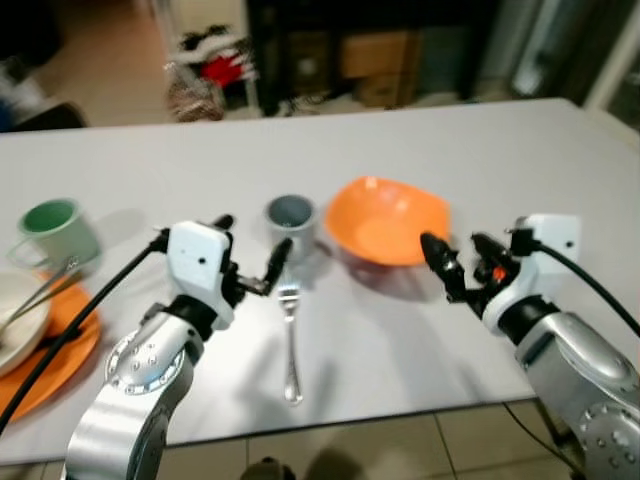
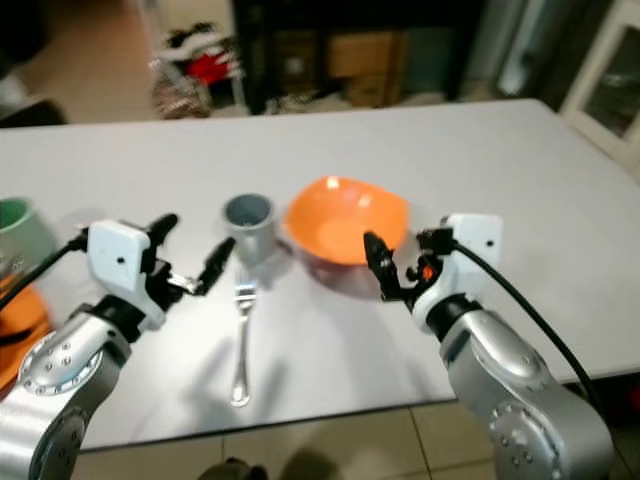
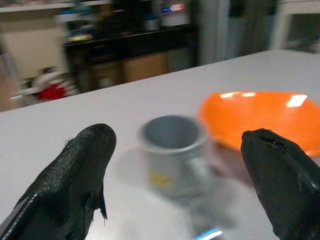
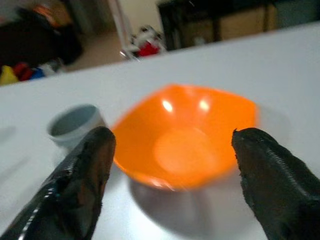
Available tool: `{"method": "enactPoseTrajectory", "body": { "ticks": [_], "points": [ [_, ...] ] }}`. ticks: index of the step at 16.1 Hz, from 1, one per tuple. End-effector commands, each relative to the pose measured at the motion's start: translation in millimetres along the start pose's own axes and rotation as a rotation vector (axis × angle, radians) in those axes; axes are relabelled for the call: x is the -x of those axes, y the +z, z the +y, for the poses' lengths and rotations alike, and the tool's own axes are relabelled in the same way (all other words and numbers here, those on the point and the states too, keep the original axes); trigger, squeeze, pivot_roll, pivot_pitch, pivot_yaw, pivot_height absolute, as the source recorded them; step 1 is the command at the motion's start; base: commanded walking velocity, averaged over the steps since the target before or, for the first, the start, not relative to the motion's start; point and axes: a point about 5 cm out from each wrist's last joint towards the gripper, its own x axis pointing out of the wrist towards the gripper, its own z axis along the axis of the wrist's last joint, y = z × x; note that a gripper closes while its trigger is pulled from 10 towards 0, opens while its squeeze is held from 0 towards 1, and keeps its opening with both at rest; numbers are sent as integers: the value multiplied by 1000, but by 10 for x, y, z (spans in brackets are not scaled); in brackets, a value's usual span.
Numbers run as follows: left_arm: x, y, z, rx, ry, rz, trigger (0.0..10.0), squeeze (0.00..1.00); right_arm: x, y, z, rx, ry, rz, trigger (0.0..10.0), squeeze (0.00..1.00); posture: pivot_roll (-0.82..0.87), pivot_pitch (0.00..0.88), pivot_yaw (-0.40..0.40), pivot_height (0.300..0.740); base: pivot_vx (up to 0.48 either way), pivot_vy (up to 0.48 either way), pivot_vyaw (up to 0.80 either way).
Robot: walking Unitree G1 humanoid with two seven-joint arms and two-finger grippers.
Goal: Setting the table
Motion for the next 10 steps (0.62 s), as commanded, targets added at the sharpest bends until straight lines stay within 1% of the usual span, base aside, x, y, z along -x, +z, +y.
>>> {"method": "enactPoseTrajectory", "body": {
  "ticks": [1,3,5,7,8,10],
  "points": [
    [54,33,20,-16,55,-6,10000,0,34,14,45,35,16,-49,10000,1000,121,0,41,740,0,0,794],
    [101,57,-9,-39,73,-7,10000,0,70,-58,41,53,7,-70,10000,1000,136,0,32,740,0,0,788],
    [70,79,-16,-34,84,-20,10000,0,90,-106,94,70,29,-75,10000,1000,133,0,33,740,0,0,781],
    [69,50,-86,-29,47,-9,10000,0,83,-98,140,100,68,-89,10000,1000,130,0,31,740,0,0,781],
    [64,52,-91,-11,62,-12,10000,0,76,-102,133,99,64,-107,10000,1000,123,0,39,740,0,0,781],
    [32,80,-107,-14,48,-16,10000,0,101,-95,144,106,52,-125,10000,1000,106,0,49,740,0,0,781]
  ]
}}
